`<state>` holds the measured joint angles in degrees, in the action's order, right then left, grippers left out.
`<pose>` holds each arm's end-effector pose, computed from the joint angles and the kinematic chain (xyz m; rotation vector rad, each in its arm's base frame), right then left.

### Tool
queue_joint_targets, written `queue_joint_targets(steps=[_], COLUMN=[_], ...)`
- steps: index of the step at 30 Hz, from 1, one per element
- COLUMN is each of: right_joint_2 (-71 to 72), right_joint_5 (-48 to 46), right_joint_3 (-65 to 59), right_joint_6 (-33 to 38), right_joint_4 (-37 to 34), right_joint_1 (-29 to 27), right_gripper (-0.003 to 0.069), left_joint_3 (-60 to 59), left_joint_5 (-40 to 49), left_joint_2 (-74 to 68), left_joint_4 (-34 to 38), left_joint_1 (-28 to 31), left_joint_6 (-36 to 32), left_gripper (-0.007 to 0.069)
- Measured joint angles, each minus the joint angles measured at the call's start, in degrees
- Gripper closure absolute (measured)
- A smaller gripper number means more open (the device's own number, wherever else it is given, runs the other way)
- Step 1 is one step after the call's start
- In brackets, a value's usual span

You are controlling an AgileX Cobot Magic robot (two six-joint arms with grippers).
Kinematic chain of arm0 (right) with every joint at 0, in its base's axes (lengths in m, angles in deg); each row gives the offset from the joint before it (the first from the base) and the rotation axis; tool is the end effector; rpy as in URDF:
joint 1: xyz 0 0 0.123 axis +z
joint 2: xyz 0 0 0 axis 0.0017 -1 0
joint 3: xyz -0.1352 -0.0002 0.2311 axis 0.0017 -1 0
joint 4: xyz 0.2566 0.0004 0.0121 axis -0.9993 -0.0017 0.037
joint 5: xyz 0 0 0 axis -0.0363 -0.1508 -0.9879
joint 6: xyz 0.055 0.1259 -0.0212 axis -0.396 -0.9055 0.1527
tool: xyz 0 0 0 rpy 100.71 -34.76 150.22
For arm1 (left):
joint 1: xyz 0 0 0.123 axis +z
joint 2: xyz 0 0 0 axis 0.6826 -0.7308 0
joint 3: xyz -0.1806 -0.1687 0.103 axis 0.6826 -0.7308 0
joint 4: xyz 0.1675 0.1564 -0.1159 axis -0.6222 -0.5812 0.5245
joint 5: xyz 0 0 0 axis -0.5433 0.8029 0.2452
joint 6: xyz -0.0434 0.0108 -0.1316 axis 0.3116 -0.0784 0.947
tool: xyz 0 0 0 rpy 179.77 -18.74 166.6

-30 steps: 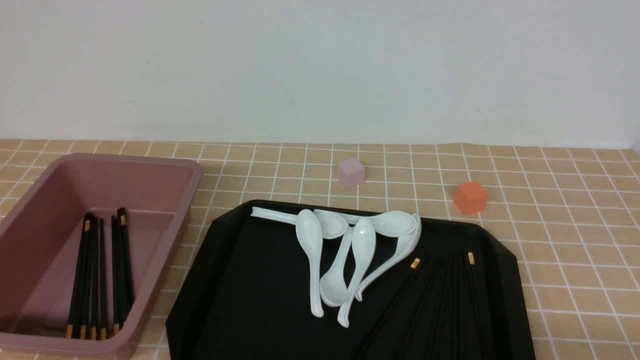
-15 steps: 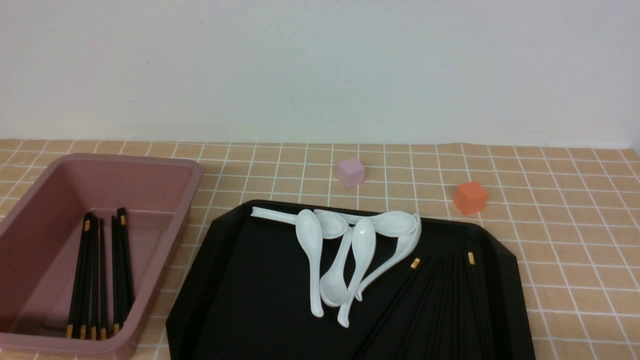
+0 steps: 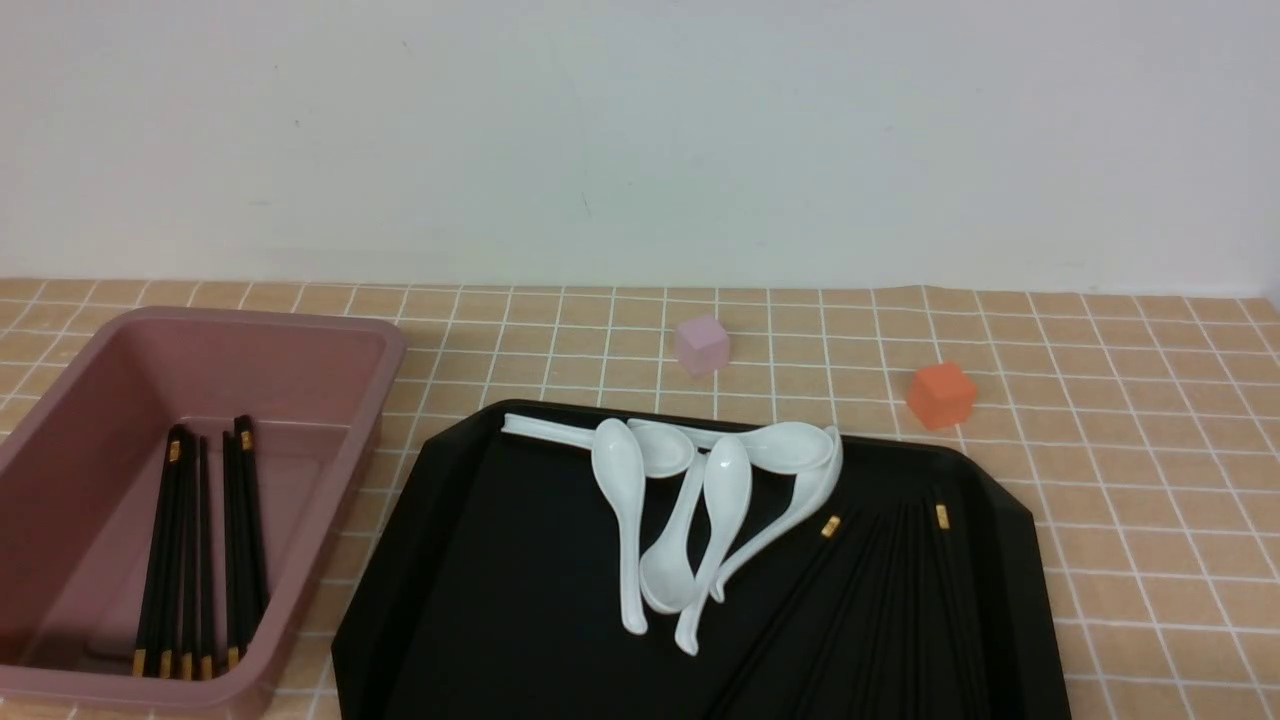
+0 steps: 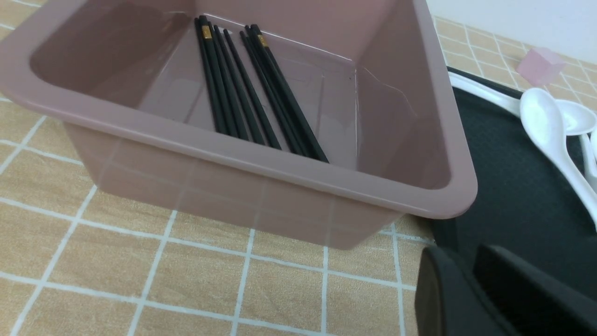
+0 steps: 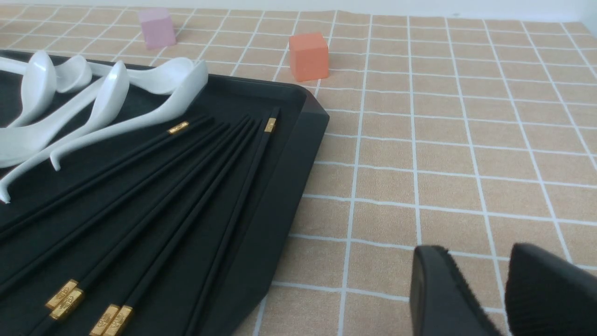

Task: On brown tablecloth take chopsticks from black tray and put them in box.
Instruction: 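Reach over to the black tray and grasp a pair of chopsticks with the left gripper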

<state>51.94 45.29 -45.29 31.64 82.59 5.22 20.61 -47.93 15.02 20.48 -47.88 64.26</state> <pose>0.1211 0.0102 0.1614 -0.0164 1.8585 0.1054 0.1201 -0.0136 0.1555 -0.2111 1.8781 -0.3038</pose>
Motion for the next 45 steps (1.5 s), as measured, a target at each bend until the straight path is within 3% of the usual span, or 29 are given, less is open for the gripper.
queue_joint_targets(steps=[4, 8, 13, 18, 24, 30, 34, 39, 42, 45], right_joint_2=[0.0, 0.0, 0.0, 0.0, 0.0, 0.0, 0.0, 0.0, 0.0, 0.0], right_joint_5=[0.0, 0.0, 0.0, 0.0, 0.0, 0.0, 0.0, 0.0, 0.0, 0.0], right_joint_3=[0.0, 0.0, 0.0, 0.0, 0.0, 0.0, 0.0, 0.0, 0.0, 0.0], right_joint_6=[0.0, 0.0, 0.0, 0.0, 0.0, 0.0, 0.0, 0.0, 0.0, 0.0], right_joint_4=[0.0, 0.0, 0.0, 0.0, 0.0, 0.0, 0.0, 0.0, 0.0, 0.0], right_joint_1=[0.0, 0.0, 0.0, 0.0, 0.0, 0.0, 0.0, 0.0, 0.0, 0.0], right_gripper=[0.0419, 0.0419, 0.0419, 0.0419, 0.0419, 0.0419, 0.0419, 0.0419, 0.0419, 0.0419], left_joint_3=[0.0, 0.0, 0.0, 0.0, 0.7, 14.1, 27.2, 44.4, 49.8, 52.1], left_joint_5=[0.0, 0.0, -0.1, -1.6, -6.7, -4.3, 10.4, 35.1, 40.7, 42.2], left_joint_2=[0.0, 0.0, 0.0, 0.0, 0.0, -4.1, -18.4, -42.2, -52.4, -59.5], left_joint_4=[0.0, 7.1, 30.5, 41.0, 43.2, 40.1, 31.5, 19.0, 18.2, 21.9], left_joint_1=[0.0, 0.0, 0.0, 0.0, 0.0, 0.1, 0.1, 0.1, 0.1, -1.3], left_joint_6=[0.0, 4.5, 19.1, 22.9, 22.9, 16.9, 11.1, 1.8, -2.3, -6.5], left_gripper=[0.0511, 0.0511, 0.0504, 0.0501, 0.0538, 0.0637, 0.0637, 0.0637, 0.0637, 0.0637])
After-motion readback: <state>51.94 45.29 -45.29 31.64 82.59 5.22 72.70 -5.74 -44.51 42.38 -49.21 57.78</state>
